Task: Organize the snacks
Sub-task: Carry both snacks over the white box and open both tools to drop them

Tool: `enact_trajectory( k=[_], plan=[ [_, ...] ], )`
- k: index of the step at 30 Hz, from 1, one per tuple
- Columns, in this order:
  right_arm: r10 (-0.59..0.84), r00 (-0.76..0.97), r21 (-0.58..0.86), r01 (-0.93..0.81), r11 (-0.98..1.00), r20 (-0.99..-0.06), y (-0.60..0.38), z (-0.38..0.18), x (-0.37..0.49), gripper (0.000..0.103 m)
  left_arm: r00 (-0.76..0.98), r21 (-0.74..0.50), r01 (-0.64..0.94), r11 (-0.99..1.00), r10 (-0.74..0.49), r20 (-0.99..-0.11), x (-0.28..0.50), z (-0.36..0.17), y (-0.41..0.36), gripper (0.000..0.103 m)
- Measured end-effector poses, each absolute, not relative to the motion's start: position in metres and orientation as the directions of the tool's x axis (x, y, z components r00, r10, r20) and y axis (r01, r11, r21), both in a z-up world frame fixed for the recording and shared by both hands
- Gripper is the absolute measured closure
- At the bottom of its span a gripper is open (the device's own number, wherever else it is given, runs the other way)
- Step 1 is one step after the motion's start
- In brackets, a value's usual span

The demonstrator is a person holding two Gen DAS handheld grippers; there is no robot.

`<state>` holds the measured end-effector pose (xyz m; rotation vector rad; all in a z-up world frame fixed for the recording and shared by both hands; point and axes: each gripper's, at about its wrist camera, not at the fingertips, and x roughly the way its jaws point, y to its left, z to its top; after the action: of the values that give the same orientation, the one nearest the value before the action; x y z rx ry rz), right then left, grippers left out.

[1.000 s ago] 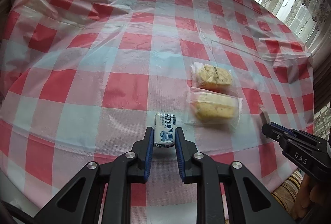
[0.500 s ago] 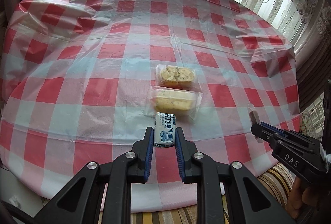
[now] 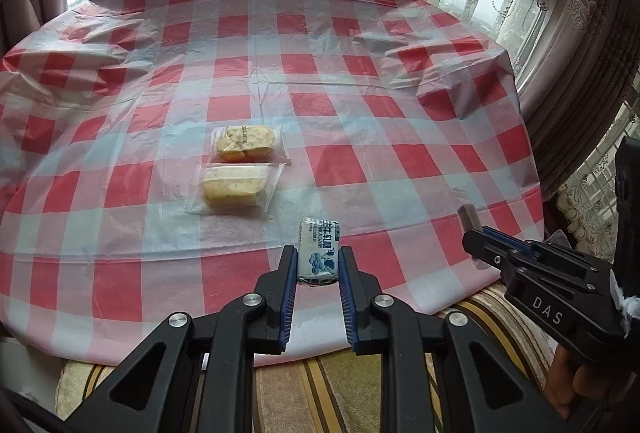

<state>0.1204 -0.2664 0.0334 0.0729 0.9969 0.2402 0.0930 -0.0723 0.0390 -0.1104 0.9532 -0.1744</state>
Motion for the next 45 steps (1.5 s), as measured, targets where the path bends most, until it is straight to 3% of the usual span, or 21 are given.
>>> enact_trajectory(
  k=[18, 38, 40, 42, 45],
  plan=[
    [0.175, 0.588, 0.169, -0.065, 0.983, -0.790, -0.354, 0.047, 0.061, 0.088, 0.476, -0.239, 0.298, 0.924, -0.361, -0.802, 0.060, 0.046, -0.175, 0.082],
    [-0.049, 0.584, 0.085, 0.199, 0.976, -0.810, -0.485, 0.035, 0.006, 0.084, 0.312, -0.283, 0.553, 0.784, -0.509, -0.802, 0.022, 0.039, -0.291, 0.082],
    [-0.065, 0.581, 0.079, 0.220, 0.972, -0.811, -0.494, 0.036, 0.003, 0.076, 0.286, -0.295, 0.573, 0.764, -0.525, -0.802, 0.019, 0.038, -0.301, 0.082],
    [-0.092, 0.581, 0.070, 0.250, 0.966, -0.809, -0.504, 0.038, 0.000, 0.037, 0.252, -0.318, 0.591, 0.742, -0.544, -0.801, 0.016, 0.036, -0.309, 0.080],
    [-0.098, 0.601, 0.069, 0.249, 0.966, -0.793, -0.509, 0.043, -0.004, 0.033, 0.231, -0.315, 0.604, 0.732, -0.539, -0.810, 0.014, 0.033, -0.316, 0.079]
  ],
)
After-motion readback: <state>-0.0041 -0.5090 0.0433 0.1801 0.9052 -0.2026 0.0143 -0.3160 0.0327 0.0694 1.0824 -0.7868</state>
